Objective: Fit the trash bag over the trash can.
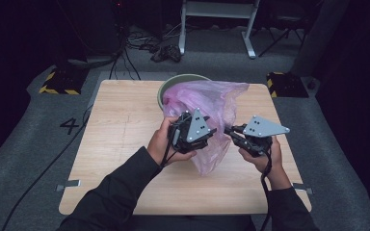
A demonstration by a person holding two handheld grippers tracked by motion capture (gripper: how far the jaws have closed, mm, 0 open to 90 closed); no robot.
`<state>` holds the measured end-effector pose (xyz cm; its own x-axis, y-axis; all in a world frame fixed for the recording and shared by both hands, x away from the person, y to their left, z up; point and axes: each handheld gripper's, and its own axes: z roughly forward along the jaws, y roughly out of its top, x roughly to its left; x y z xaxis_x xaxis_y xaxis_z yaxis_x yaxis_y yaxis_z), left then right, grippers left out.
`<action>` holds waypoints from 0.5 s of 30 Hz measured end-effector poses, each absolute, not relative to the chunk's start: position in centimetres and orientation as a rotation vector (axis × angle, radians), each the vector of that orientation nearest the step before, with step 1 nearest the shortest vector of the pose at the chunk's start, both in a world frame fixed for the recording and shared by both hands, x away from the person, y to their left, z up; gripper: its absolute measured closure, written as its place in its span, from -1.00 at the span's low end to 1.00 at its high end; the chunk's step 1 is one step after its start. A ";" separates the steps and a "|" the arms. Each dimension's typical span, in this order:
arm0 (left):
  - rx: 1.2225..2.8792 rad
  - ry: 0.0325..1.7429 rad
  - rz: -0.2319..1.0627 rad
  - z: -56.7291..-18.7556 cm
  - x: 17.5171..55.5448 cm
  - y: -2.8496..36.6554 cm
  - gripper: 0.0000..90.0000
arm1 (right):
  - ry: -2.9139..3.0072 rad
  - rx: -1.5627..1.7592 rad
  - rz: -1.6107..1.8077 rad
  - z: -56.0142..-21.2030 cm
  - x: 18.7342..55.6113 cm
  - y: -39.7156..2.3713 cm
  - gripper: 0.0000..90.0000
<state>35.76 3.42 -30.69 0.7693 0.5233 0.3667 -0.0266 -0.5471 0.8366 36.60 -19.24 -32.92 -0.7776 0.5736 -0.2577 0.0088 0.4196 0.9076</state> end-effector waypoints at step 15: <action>2.038 0.384 0.788 -30.7 37.1 6.8 1.00 | 2.134 0.510 1.347 -33.0 36.9 -19.4 1.00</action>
